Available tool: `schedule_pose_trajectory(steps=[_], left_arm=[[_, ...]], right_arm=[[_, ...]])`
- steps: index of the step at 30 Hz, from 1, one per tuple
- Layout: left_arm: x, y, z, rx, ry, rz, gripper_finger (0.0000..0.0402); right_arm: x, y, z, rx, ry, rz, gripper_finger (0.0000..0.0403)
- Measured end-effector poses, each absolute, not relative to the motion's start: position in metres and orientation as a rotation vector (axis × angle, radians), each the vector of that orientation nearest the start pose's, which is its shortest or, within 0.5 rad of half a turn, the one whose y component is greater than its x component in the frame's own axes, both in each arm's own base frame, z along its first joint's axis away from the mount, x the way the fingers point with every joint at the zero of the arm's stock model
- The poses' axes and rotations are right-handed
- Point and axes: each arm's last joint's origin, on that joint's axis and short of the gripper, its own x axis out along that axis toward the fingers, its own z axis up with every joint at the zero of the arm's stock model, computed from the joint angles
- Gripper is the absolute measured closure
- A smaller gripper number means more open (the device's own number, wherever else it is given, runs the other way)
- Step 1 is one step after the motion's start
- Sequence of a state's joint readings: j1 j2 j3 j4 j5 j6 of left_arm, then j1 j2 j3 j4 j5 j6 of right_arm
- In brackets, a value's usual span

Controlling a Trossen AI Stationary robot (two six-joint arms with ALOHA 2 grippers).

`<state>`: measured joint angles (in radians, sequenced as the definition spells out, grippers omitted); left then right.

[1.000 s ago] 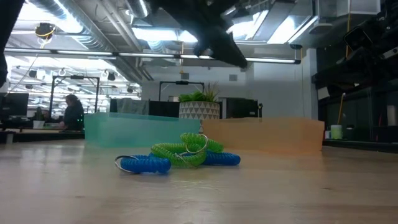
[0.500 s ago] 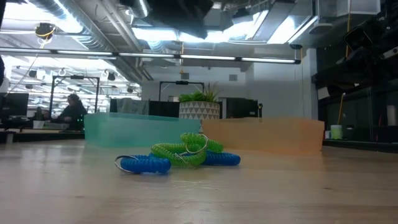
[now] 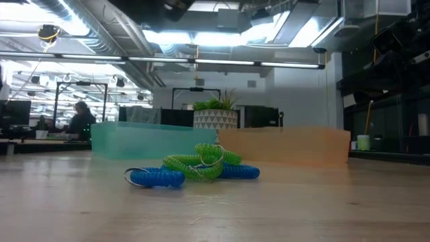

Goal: Sort spring keychains
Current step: Put the blue spring keychain into the green bin

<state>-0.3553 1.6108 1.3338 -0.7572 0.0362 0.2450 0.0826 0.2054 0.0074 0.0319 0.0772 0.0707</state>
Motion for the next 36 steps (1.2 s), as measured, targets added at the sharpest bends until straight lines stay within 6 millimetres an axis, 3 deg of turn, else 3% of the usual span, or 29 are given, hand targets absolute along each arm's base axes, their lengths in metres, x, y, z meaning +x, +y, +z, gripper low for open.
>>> schedule_pose_trajectory(steps=[5, 15, 28, 36], left_arm=[[0.305, -0.128, 0.271, 0.367, 0.998, -0.484, 0.0312], [0.306, -0.122, 0.228, 0.391, 0.935, -0.366, 0.0311], [0.326, -0.085, 0.217, 0.313, 0.924, -0.237, 0.0315], [0.339, -0.068, 0.189, 0.352, 1.010, -0.231, 0.0315]], right_arm=[[0.109, 0.007, 0.152, 0.057, 0.165, -0.001, 0.0395], [0.109, 0.007, 0.152, 0.057, 0.166, 0.000, 0.0395], [0.109, 0.007, 0.152, 0.057, 0.166, -0.001, 0.0395], [0.109, 0.007, 0.152, 0.057, 0.165, -0.001, 0.0395]])
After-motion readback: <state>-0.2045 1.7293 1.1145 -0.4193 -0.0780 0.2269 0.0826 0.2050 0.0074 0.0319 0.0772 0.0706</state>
